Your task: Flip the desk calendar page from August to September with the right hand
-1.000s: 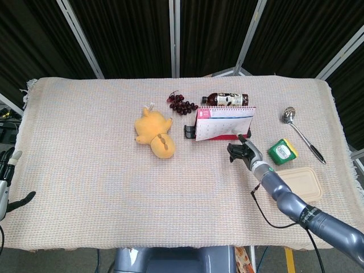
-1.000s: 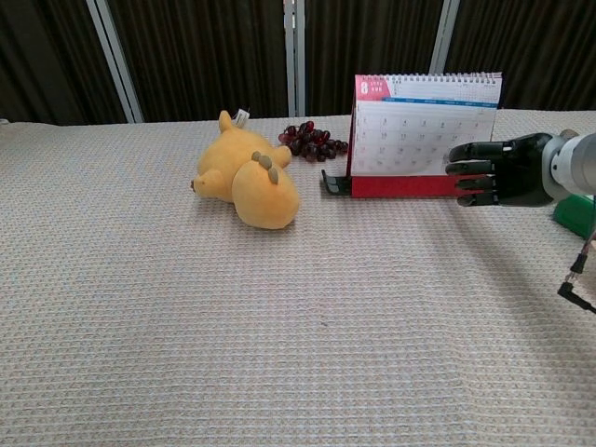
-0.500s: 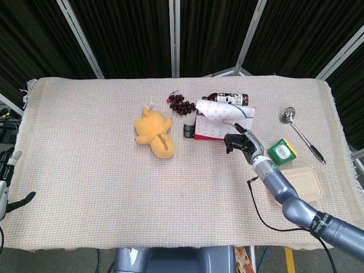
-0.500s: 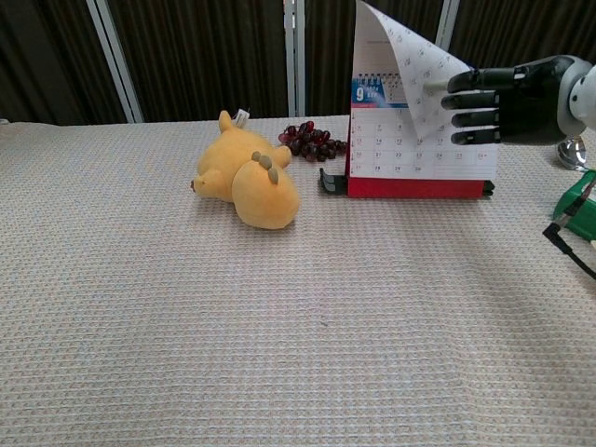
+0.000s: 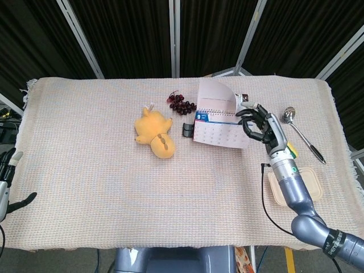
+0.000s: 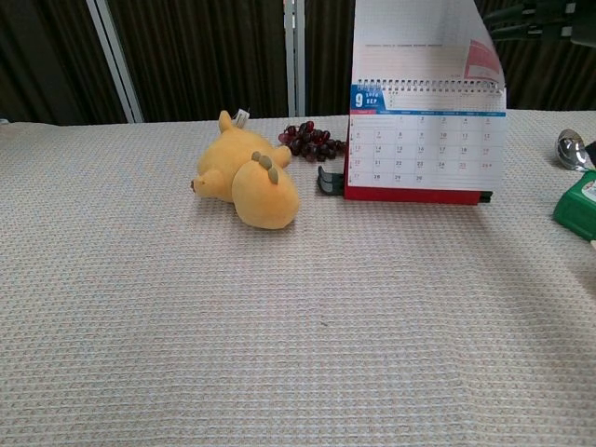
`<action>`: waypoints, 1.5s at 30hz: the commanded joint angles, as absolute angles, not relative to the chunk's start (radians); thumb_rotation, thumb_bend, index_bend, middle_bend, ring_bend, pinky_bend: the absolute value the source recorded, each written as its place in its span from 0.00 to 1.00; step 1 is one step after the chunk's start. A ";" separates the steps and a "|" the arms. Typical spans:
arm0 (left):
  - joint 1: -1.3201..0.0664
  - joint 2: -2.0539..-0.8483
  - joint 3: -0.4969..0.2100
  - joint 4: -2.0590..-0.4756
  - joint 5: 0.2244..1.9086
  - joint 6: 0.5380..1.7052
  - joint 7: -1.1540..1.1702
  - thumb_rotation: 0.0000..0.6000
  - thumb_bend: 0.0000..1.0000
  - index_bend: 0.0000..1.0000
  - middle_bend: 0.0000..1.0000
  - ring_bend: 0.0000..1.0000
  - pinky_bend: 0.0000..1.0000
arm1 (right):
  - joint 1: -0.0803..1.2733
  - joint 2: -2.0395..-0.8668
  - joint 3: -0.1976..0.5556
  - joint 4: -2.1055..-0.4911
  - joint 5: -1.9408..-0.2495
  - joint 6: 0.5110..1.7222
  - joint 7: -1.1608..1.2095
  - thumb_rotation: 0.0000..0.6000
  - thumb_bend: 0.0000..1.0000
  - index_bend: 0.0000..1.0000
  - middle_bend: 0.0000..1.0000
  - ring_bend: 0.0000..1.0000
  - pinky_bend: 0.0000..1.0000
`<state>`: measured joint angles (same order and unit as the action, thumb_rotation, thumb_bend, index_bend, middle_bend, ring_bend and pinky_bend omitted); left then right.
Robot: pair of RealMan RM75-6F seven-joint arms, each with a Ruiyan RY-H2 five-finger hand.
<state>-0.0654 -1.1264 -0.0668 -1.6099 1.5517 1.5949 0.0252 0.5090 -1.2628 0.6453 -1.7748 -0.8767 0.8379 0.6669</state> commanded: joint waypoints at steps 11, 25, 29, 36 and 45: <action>-0.070 -1.133 -0.071 -1.606 1.535 1.581 0.042 1.00 0.02 0.00 0.00 0.00 0.00 | 0.613 -1.305 0.537 -1.555 -0.973 0.876 0.415 1.00 0.33 0.16 0.13 0.03 0.00; -0.073 -1.138 -0.076 -1.595 1.518 1.570 0.033 1.00 0.02 0.00 0.00 0.00 0.00 | 0.694 -1.397 0.525 -1.399 -0.877 0.919 0.305 1.00 0.31 0.15 0.10 0.01 0.01; -0.076 -1.140 -0.081 -1.589 1.507 1.563 0.027 1.00 0.02 0.00 0.00 0.00 0.00 | 0.720 -1.411 0.545 -1.376 -0.844 0.950 0.262 1.00 0.30 0.15 0.10 0.01 0.01; -0.080 -1.143 -0.092 -1.577 1.483 1.553 0.015 1.00 0.02 0.00 0.00 0.00 0.00 | 0.771 -1.417 0.584 -1.336 -0.789 0.968 0.195 1.00 0.28 0.15 0.10 0.01 0.02; -0.085 -1.148 -0.106 -1.562 1.456 1.542 0.002 1.00 0.02 0.00 0.00 0.00 0.00 | 0.855 -1.456 0.613 -1.180 -0.696 0.995 0.059 1.00 0.22 0.14 0.07 0.00 0.01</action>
<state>-0.0846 -1.1481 -0.1054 -1.5623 1.4560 1.5424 0.0021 0.8389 -1.4455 0.6078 -1.2008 -0.7123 0.9912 0.0783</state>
